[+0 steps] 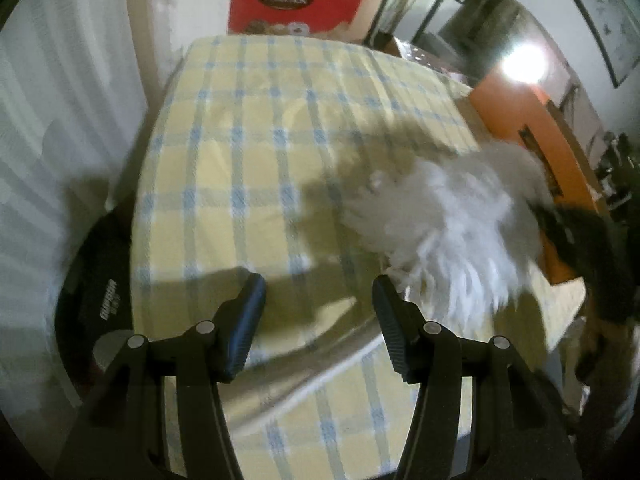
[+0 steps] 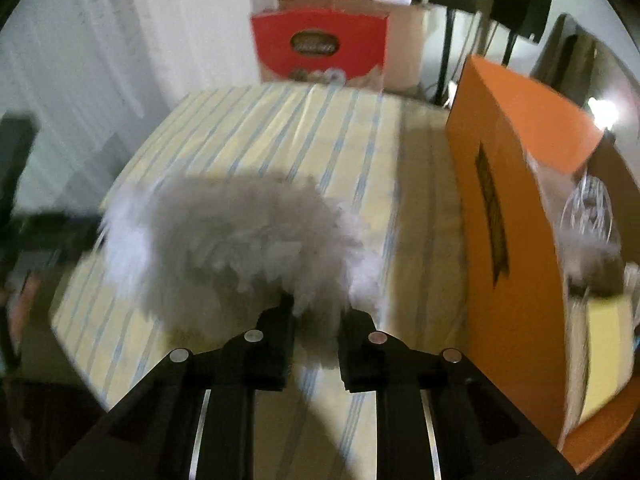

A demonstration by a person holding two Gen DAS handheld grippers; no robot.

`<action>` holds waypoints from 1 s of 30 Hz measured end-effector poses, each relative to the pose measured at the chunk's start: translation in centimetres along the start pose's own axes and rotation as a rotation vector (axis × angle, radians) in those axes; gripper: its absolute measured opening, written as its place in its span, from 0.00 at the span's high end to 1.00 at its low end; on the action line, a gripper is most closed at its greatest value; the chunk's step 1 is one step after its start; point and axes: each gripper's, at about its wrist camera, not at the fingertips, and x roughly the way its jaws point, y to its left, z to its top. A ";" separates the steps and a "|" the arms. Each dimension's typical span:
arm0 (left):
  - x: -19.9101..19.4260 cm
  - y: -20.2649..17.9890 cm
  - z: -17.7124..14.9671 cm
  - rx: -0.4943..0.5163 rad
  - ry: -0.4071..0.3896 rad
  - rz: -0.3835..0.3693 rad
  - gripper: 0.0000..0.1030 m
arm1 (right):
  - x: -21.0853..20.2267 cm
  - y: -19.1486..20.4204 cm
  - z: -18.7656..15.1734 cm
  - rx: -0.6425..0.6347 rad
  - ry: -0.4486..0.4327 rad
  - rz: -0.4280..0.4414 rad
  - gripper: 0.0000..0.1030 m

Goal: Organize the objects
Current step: 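Grasp the white duster handle with the left gripper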

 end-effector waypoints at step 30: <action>-2.0 -2.2 -5.7 0.146 -0.016 -0.050 0.48 | -1.3 1.0 -1.5 0.358 0.130 0.350 0.38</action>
